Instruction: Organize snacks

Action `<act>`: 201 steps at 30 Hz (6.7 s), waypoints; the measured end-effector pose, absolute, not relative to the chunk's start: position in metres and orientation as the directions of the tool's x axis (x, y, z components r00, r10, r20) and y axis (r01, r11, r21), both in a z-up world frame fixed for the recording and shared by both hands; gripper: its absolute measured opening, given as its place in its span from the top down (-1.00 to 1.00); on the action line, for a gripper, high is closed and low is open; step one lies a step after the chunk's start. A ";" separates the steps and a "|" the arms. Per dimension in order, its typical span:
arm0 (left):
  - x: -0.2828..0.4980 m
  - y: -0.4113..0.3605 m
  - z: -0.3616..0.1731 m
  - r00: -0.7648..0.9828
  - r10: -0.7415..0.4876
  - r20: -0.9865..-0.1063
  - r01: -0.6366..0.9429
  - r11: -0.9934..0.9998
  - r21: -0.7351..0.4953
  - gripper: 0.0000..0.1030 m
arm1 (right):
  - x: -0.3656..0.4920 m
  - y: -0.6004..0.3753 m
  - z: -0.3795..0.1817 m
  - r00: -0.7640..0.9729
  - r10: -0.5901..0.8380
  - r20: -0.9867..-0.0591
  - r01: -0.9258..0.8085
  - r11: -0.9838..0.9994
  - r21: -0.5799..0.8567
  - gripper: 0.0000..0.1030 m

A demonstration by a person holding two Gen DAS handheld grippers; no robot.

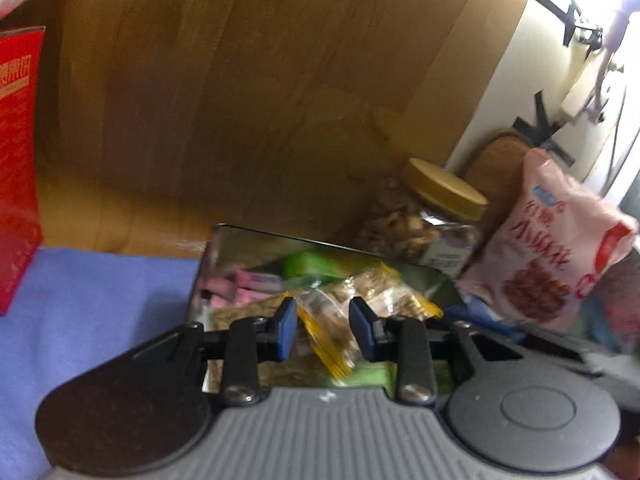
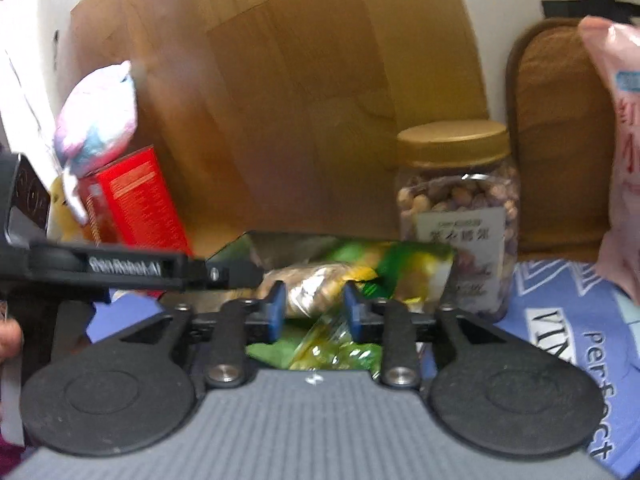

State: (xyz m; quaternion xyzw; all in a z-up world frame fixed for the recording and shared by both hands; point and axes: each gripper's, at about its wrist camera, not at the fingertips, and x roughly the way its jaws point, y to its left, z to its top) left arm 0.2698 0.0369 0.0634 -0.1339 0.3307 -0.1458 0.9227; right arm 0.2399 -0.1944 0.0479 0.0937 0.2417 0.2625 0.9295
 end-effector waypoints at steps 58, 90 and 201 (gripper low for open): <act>-0.045 0.040 -0.001 0.679 -0.448 -0.581 0.207 0.877 -0.434 0.56 | -0.027 -0.197 -0.014 0.625 0.599 -0.501 -0.477 0.801 0.363 0.48; -0.063 0.052 -0.007 0.632 -0.527 -0.568 0.154 0.804 -0.575 0.52 | -0.054 -0.216 -0.020 0.502 0.735 -0.455 -0.368 0.658 0.657 0.58; -0.092 -0.010 0.029 0.829 0.055 -0.556 -0.045 0.998 0.032 -1.00 | -0.086 -0.211 0.012 0.819 0.345 -0.458 -0.173 0.911 0.375 -1.00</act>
